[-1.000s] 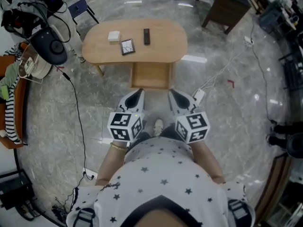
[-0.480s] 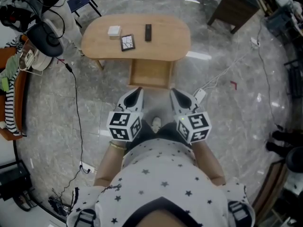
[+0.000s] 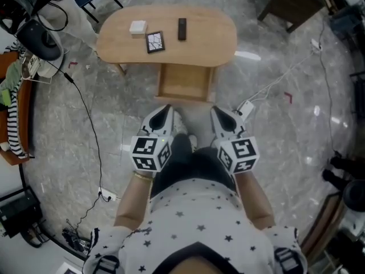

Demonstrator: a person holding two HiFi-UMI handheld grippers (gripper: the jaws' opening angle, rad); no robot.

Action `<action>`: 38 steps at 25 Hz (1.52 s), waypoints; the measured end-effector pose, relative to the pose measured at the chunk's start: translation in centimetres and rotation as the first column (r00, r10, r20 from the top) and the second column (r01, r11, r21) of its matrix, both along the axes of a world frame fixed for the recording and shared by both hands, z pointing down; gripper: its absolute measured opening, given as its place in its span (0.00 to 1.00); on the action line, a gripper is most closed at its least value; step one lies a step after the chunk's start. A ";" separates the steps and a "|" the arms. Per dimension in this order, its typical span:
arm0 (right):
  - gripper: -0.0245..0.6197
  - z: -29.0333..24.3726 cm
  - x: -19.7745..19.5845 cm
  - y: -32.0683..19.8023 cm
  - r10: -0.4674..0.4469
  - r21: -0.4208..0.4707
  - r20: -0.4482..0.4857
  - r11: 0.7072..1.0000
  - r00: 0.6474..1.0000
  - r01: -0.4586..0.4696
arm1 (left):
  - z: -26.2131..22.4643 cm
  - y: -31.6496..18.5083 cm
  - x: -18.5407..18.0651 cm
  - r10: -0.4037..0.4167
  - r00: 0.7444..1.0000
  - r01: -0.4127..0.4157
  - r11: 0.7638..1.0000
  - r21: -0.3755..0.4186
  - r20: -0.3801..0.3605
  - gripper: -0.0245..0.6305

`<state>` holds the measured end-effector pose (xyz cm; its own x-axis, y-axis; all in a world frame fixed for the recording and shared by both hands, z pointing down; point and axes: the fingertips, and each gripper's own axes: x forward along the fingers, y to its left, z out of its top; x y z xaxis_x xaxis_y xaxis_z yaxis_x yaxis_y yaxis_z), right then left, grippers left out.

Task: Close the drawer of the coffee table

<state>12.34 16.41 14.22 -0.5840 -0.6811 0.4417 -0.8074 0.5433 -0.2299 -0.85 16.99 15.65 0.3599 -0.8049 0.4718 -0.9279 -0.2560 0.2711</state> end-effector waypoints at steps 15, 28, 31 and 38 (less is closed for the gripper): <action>0.05 7.7 0.4 -4.9 0.024 -0.093 -0.042 0.995 0.999 -0.028 | 7.0 -5.0 -3.0 -0.047 0.999 0.047 0.997 -0.065 -0.001 0.05; 0.05 18.0 1.3 -7.7 0.071 -0.170 -0.109 0.981 0.991 -0.089 | 16.7 -8.2 -5.6 -0.055 0.998 0.059 0.989 -0.138 0.039 0.05; 0.05 20.8 1.7 -7.9 0.080 -0.189 -0.125 0.977 0.989 -0.103 | 19.3 -8.7 -6.2 -0.056 0.998 0.060 0.987 -0.152 0.030 0.05; 0.05 26.8 2.6 -7.8 0.111 -0.228 -0.160 0.963 0.981 -0.146 | 25.2 -9.5 -7.1 -0.057 0.997 0.066 0.981 -0.184 0.053 0.05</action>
